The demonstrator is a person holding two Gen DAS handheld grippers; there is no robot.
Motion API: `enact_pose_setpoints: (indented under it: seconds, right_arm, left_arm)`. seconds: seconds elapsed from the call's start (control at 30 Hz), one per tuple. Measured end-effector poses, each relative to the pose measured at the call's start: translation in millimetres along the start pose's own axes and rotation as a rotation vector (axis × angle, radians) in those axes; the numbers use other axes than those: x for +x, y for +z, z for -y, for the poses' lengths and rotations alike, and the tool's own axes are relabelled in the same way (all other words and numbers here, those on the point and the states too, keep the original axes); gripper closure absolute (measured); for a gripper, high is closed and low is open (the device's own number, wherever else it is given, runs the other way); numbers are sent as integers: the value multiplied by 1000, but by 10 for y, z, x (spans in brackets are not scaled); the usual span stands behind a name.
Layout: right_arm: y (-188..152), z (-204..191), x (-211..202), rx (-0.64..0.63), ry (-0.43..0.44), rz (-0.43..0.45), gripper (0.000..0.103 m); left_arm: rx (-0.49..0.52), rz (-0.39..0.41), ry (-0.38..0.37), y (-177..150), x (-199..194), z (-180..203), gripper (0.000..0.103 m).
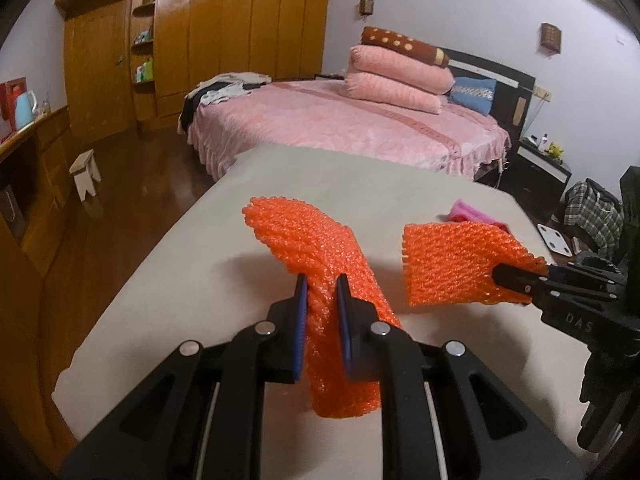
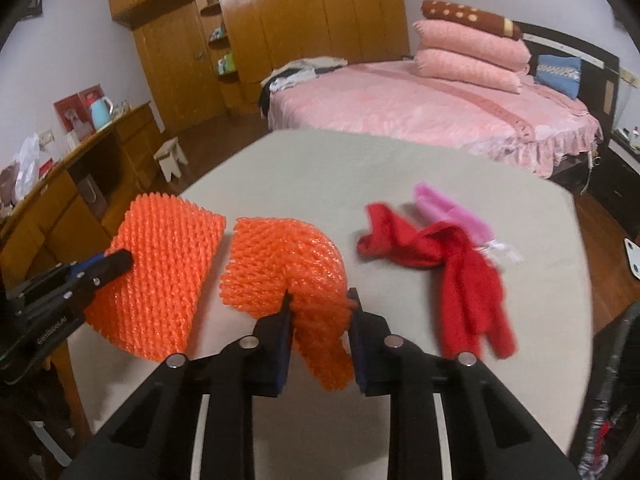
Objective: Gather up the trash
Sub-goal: 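Carry both orange mesh sleeves over the bin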
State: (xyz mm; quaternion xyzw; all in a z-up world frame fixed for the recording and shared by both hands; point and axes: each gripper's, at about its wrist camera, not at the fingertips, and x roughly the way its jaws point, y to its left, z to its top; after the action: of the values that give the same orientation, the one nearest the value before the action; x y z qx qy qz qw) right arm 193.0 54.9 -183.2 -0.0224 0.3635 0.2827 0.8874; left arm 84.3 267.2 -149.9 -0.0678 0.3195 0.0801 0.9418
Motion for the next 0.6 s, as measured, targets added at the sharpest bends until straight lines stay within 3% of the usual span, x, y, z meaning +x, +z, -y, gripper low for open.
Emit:
enact_pose_setpoints:
  seconds: [0.6]
  right_arm:
    - [119, 600, -1065, 84, -108, 168, 78]
  left_arm:
    - [104, 89, -143, 305, -330, 1037, 90]
